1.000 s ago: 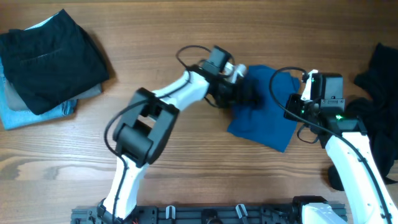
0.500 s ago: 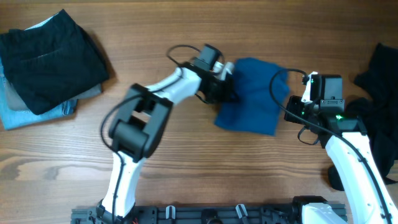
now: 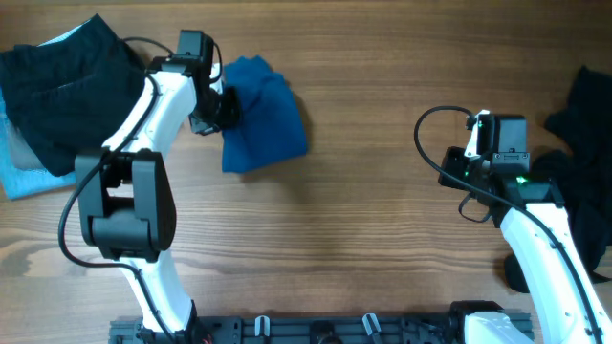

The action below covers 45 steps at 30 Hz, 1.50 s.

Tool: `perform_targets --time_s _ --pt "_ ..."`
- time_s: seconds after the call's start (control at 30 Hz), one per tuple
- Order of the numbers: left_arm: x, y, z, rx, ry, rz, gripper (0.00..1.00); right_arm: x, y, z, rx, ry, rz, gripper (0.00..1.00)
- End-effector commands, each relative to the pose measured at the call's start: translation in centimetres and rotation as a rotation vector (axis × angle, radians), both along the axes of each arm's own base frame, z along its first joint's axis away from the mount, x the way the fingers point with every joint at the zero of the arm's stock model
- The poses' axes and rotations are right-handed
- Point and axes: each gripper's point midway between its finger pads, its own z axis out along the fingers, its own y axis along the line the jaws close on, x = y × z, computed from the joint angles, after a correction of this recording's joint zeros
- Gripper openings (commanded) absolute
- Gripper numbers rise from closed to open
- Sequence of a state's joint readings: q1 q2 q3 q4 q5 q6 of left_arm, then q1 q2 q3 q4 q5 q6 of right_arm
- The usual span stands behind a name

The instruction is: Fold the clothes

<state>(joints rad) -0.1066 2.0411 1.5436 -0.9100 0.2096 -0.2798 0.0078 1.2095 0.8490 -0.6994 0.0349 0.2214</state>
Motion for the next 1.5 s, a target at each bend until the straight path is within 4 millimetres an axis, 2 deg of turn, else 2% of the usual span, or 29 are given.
perform_targets --time_s 0.0,0.03,0.1,0.13,0.2,0.23,0.3,0.4,0.5,0.63,0.7,0.83,1.0,1.23,1.47 --pt "-3.8 -1.7 -2.2 -0.042 0.158 0.065 0.04 0.6 -0.4 1.2 -0.022 -0.039 -0.005 0.35" --pt "-4.8 -2.2 -2.6 -0.061 0.197 0.080 0.07 0.6 -0.4 1.2 -0.022 -0.038 -0.005 0.36" --pt "-6.7 -3.8 -3.0 -0.124 0.262 0.061 0.28 0.6 -0.4 1.2 -0.022 -0.038 -0.005 0.35" --pt "-7.2 -4.0 -3.0 -0.126 0.279 0.055 0.51 0.6 -0.4 1.2 -0.022 -0.039 -0.005 0.36" --pt "-7.2 -3.7 -2.9 -0.114 0.271 0.032 0.84 0.6 -0.4 1.3 -0.023 -0.039 -0.005 0.36" --pt "-6.9 -2.9 -2.8 -0.089 0.255 0.039 0.94 0.6 -0.4 1.3 -0.023 -0.040 -0.003 0.36" --pt "-5.8 -1.0 -2.0 -0.043 0.210 0.071 0.98 0.6 -0.4 1.2 -0.023 -0.039 -0.003 0.36" --pt "-3.1 1.8 0.8 -0.029 0.092 0.136 1.00 0.6 -0.4 1.2 -0.023 -0.037 -0.003 0.36" --pt "-2.0 2.2 1.9 -0.084 0.042 0.160 1.00 0.6 -0.4 1.2 -0.023 -0.038 -0.004 0.36" --pt "-2.6 1.4 0.8 -0.100 0.082 0.146 0.99 0.6 -0.4 1.2 -0.022 -0.038 -0.005 0.36" --pt "-4.1 -0.1 -0.2 -0.123 0.137 0.127 0.90 0.6 -0.4 1.2 -0.022 -0.036 -0.005 0.36" --pt "-5.7 0.0 -0.9 -0.111 0.201 0.152 0.90 0.6 -0.4 1.2 -0.023 -0.035 -0.004 0.38" --pt "-4.9 1.8 -1.4 -0.011 0.180 0.257 0.82 0.5 -0.4 1.1 -0.022 -0.031 -0.004 0.39" --pt "-3.0 2.0 -1.3 -0.018 0.113 0.324 0.77 0.4 -0.4 1.1 -0.022 -0.028 -0.005 0.40" --pt "-3.2 2.6 -1.4 0.002 0.138 0.446 0.76 0.4 -0.4 1.1 -0.022 -0.025 -0.004 0.41"
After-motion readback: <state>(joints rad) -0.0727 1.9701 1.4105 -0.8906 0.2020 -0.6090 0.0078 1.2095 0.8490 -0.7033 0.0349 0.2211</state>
